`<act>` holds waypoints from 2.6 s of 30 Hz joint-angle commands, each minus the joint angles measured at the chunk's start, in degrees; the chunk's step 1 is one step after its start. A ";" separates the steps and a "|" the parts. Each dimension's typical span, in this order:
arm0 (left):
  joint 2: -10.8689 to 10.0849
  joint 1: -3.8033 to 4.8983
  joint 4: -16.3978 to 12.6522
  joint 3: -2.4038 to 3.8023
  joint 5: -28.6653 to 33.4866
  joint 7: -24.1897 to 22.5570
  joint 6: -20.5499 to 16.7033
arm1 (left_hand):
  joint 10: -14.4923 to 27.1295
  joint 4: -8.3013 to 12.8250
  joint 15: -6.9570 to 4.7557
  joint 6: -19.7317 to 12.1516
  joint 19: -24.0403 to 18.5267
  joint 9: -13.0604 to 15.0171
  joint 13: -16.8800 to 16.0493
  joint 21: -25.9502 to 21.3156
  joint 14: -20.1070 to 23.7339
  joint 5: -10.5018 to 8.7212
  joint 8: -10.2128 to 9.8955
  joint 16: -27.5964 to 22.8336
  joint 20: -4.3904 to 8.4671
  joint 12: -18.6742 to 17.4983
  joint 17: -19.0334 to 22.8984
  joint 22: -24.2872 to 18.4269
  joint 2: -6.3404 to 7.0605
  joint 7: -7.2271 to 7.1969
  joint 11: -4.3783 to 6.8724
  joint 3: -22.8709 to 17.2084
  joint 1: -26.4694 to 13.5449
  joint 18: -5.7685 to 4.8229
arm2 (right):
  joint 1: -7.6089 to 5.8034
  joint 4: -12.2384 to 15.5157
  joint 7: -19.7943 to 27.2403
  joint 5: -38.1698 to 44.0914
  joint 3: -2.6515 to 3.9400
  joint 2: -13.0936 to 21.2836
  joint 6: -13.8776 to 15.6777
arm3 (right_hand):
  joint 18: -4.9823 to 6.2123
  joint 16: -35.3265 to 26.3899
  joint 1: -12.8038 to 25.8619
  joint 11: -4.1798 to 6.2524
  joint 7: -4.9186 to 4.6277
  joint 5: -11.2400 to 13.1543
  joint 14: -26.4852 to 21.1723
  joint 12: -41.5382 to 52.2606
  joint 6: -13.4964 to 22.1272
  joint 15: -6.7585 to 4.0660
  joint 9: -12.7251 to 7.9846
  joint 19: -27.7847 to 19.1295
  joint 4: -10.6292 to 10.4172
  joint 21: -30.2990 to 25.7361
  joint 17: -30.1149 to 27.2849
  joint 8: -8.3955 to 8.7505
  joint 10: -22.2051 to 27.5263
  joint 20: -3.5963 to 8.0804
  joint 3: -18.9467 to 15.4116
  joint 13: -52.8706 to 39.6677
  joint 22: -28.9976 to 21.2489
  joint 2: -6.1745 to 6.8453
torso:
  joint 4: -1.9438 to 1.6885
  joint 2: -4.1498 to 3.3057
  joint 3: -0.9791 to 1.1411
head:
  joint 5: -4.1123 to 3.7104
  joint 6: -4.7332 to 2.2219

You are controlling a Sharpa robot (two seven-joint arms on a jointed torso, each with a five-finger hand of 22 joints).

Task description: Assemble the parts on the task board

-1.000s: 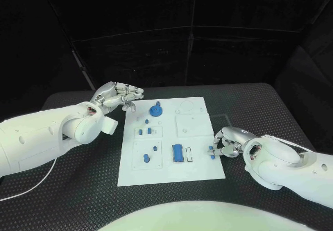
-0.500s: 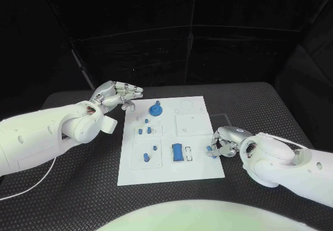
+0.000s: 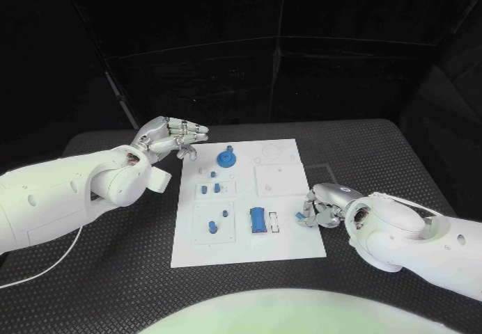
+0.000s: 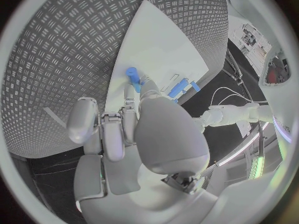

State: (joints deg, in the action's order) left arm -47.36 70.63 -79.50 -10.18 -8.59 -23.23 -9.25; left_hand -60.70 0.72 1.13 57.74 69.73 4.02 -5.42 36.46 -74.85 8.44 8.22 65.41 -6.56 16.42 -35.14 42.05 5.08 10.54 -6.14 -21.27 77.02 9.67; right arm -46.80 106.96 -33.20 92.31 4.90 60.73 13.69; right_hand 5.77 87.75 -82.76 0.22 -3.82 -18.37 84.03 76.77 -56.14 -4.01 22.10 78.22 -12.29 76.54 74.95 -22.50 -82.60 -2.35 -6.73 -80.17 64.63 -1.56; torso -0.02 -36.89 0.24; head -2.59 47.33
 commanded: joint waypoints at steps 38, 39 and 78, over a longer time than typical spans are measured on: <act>0.51 0.09 -0.10 0.05 1.13 -0.35 0.85 | 0.54 -0.25 0.02 -0.42 -0.19 0.03 -0.13 -0.31 0.59 -0.16 0.43 -0.21 -0.24 0.63 0.10 -0.11 -0.81 -0.01 -0.09 0.43 -0.43 0.77 | 0.29 0.69 0.71 -15.61 -0.31 -5.14 7.96 | -0.96 0.38 3.33 0.24 -0.09 -2.31 5.20 -0.12 -1.57 -0.12 -0.75 0.56 -4.07 0.62 11.50 0.65 -0.40 0.16 0.06 1.84 0.67 -0.33 | -0.08 -0.10 -0.12 | -0.22 -0.02; 0.53 0.09 -0.10 0.05 1.13 -0.36 0.85 | 0.54 -0.25 0.02 -0.42 -0.19 0.03 -0.13 -0.31 0.59 -0.16 0.43 -0.21 -0.24 0.63 0.10 -0.11 -0.81 -0.01 -0.09 0.43 -0.43 0.77 | 0.29 0.54 0.68 -15.75 -0.31 -5.33 7.79 | -0.95 0.38 3.53 0.23 -0.11 -2.68 5.20 -0.13 -1.59 -0.12 -0.77 0.55 -4.11 0.60 11.50 0.67 -0.41 0.16 -0.05 1.83 0.65 -0.27 | 0.00 -0.08 -0.09 | -0.16 0.05; 0.59 0.10 -0.04 0.05 1.13 -0.35 0.92 | 0.62 -0.40 0.04 -0.47 -0.18 0.03 -0.14 -0.35 0.62 -0.15 0.50 -0.22 -0.25 0.74 0.17 -0.14 -0.95 -0.01 -0.09 0.47 -0.57 0.77 | 0.29 -1.44 0.23 -16.36 -0.32 -7.19 7.00 | -1.01 0.66 0.96 1.38 1.24 -0.70 5.32 0.48 -3.55 -1.03 -0.60 0.83 -0.97 0.83 12.07 -0.06 -1.27 0.83 0.94 0.90 1.29 -5.19 | 0.00 -0.04 0.00 | -0.23 0.34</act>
State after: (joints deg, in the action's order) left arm -46.76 70.64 -79.46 -10.17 -7.83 -23.18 -8.84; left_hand -60.49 0.41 1.34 57.74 69.73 4.03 -5.49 36.46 -74.64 8.44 8.45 65.41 -6.56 16.91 -35.03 41.98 4.59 10.54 -6.35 -20.96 76.52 9.67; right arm -46.46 105.54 -33.05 75.83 4.58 53.61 20.65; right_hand 5.77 88.20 -78.76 0.55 -2.82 -19.80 83.95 76.90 -59.54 -4.73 21.34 78.84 -13.82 77.18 74.91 -22.40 -82.95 -1.73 -6.71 -84.34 65.85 -4.85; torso 0.05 -36.90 0.25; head -2.83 47.60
